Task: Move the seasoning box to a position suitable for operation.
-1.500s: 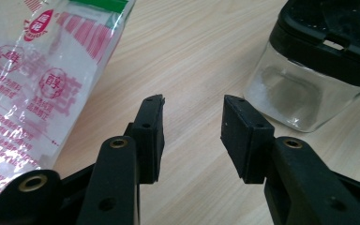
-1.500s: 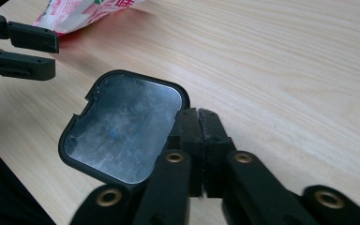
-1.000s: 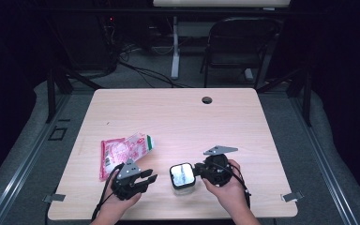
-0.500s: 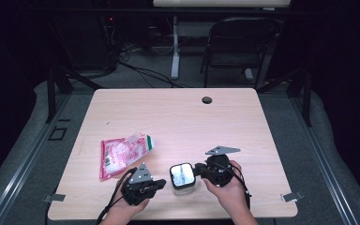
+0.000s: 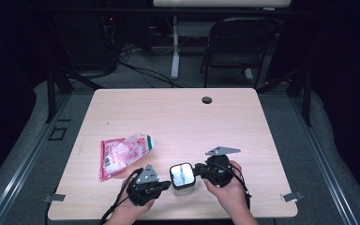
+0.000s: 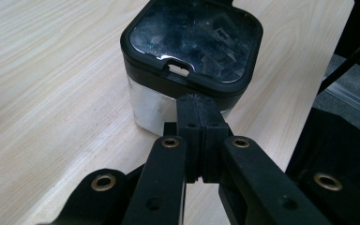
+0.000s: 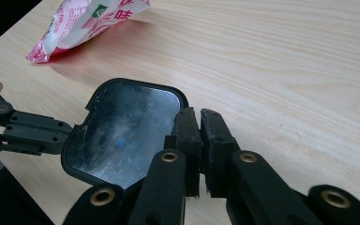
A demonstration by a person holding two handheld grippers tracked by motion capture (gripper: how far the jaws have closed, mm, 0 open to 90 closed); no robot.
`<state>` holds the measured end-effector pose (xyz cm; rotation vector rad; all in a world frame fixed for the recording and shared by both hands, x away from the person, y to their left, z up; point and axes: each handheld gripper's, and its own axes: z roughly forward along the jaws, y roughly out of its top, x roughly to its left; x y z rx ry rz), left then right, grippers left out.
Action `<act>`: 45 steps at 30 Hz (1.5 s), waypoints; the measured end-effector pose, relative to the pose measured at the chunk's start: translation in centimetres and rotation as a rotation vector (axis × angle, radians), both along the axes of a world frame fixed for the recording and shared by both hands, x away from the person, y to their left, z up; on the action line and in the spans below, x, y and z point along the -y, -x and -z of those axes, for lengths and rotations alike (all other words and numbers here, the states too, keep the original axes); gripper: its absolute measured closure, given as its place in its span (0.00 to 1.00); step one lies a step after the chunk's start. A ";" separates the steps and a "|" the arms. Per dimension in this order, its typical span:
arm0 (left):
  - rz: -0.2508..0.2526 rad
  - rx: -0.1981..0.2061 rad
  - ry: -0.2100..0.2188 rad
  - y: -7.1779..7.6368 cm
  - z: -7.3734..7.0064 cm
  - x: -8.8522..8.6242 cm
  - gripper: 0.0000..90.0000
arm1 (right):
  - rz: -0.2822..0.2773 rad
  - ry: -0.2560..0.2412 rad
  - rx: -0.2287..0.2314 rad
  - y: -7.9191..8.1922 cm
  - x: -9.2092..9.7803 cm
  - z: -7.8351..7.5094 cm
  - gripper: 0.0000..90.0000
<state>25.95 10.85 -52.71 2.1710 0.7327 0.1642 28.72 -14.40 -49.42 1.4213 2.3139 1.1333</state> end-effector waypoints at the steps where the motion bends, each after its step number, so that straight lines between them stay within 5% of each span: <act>1: 0.000 -0.004 0.003 0.0 0.1 0.1 1.00 | 0.000 -0.002 0.002 0.0 0.0 0.0 0.97; 29: 0.002 0.013 0.018 -0.2 -0.9 0.4 0.99 | 0.011 -0.006 -0.003 0.0 0.0 0.0 0.97; 45: -0.003 0.016 0.024 -0.4 -1.7 0.5 0.98 | -0.042 -0.011 -0.003 1.0 0.2 -0.6 0.83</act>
